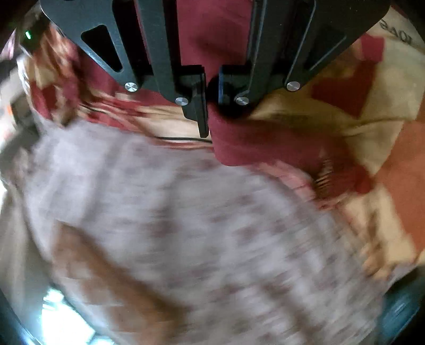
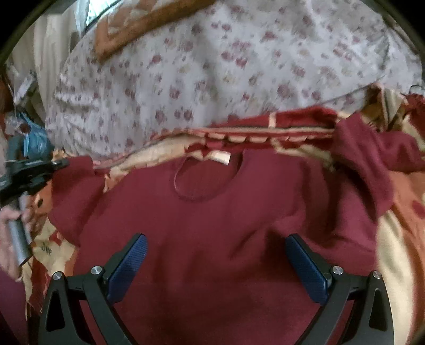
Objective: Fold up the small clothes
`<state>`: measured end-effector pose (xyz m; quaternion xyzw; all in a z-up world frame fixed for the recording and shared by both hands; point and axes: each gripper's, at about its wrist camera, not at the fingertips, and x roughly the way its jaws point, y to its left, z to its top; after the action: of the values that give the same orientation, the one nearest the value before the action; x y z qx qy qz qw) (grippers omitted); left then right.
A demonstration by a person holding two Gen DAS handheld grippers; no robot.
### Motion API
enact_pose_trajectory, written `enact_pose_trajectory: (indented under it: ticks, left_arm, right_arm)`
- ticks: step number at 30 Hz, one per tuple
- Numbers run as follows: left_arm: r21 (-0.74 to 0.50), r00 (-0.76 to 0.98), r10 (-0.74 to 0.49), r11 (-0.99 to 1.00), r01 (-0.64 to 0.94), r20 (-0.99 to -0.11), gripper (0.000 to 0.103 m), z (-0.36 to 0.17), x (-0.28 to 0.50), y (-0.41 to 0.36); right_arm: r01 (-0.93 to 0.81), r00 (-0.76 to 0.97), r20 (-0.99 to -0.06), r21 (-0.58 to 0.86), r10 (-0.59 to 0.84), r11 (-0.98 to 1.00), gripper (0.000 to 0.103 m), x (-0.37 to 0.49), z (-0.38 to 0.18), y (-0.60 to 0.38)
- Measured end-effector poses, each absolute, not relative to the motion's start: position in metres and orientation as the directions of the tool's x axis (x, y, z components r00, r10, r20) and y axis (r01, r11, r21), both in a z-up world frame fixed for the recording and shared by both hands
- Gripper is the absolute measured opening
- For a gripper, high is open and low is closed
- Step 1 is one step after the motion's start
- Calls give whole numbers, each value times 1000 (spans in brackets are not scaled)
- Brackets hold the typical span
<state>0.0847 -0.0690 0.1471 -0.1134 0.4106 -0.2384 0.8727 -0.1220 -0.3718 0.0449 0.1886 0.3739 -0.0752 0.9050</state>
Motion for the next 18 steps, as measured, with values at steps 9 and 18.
enact_pose_trajectory:
  ticks: [9, 18]
  left_arm:
    - [-476, 251, -710, 651, 591, -658, 61, 127, -23, -212]
    - [-233, 407, -479, 821, 522, -777, 66, 103, -60, -154]
  right_arm:
    - [362, 746, -660, 296, -84, 884, 103, -151, 79, -405]
    - [409, 714, -688, 259, -130, 875, 103, -164, 75, -428]
